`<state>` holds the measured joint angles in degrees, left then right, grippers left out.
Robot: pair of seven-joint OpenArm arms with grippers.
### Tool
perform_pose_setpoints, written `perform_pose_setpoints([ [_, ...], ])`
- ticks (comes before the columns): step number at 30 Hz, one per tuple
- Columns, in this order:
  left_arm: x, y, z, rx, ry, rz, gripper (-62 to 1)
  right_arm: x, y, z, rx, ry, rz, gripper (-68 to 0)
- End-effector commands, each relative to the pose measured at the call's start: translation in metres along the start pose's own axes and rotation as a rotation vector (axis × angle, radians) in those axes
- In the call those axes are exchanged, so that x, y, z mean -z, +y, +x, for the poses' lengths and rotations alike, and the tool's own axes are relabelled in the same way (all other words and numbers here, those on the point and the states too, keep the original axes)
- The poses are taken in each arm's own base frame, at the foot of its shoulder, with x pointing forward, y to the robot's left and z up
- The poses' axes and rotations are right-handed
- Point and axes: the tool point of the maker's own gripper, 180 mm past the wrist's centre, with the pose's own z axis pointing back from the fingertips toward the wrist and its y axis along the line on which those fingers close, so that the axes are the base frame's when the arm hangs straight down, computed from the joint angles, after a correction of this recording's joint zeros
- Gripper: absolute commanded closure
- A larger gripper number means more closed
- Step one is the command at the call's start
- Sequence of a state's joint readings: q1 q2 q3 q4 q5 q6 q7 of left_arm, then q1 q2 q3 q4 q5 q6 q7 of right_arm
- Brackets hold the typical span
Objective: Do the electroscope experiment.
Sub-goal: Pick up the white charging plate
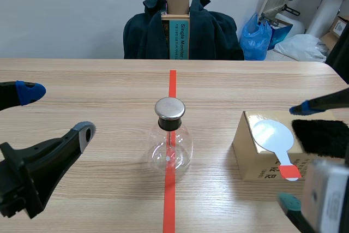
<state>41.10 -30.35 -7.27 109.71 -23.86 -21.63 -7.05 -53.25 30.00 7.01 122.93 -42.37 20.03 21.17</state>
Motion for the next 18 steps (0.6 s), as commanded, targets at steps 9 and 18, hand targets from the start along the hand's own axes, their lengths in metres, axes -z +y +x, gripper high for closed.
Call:
perform_pose_setpoints([
  [9,0.001,-0.003,0.007,-0.003,-0.027,-0.008,-62.3,-0.013,0.035,-0.018,-0.312,0.019,-0.029,-67.9],
  [18,0.001,-0.003,0.007,-0.003,-0.027,-0.008,-62.3,0.005,0.050,-0.057,-0.475,0.040,-0.232,-67.9],
])
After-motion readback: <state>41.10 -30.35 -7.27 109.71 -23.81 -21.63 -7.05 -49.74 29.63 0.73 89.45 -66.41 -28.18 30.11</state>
